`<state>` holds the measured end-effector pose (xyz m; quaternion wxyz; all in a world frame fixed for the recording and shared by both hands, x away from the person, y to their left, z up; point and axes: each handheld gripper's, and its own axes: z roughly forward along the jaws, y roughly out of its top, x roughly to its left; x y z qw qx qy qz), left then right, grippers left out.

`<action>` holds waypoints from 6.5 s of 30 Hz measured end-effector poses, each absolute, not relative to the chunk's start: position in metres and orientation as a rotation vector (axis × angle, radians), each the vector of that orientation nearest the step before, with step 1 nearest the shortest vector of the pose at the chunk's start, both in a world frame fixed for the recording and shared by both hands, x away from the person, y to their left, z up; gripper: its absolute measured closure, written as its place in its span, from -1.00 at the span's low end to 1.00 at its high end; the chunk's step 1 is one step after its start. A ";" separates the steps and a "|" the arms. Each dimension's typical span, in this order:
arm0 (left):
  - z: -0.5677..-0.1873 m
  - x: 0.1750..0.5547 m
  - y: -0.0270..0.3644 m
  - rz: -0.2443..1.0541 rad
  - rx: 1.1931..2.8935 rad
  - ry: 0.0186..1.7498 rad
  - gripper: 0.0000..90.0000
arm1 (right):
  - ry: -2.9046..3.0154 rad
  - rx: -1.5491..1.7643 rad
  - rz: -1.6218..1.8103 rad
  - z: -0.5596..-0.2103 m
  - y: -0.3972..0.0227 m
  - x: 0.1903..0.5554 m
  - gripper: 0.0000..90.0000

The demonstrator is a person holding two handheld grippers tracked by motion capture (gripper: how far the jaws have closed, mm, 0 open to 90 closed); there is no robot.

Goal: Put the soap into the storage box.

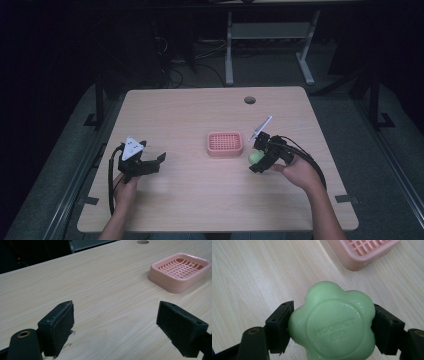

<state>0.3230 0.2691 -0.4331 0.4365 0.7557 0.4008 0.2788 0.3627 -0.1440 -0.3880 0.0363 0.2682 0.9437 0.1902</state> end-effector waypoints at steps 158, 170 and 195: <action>-0.431 0.322 0.273 0.694 1.841 1.008 -0.68 | 2.977 0.872 0.399 -0.417 -0.032 0.481 -0.43; -0.431 0.322 0.273 0.694 1.842 1.008 -0.68 | 2.977 0.859 0.397 -0.418 -0.031 0.480 -0.43; -0.431 0.322 0.273 0.694 1.839 1.008 -0.68 | 2.972 0.853 0.390 -0.418 -0.030 0.479 -0.43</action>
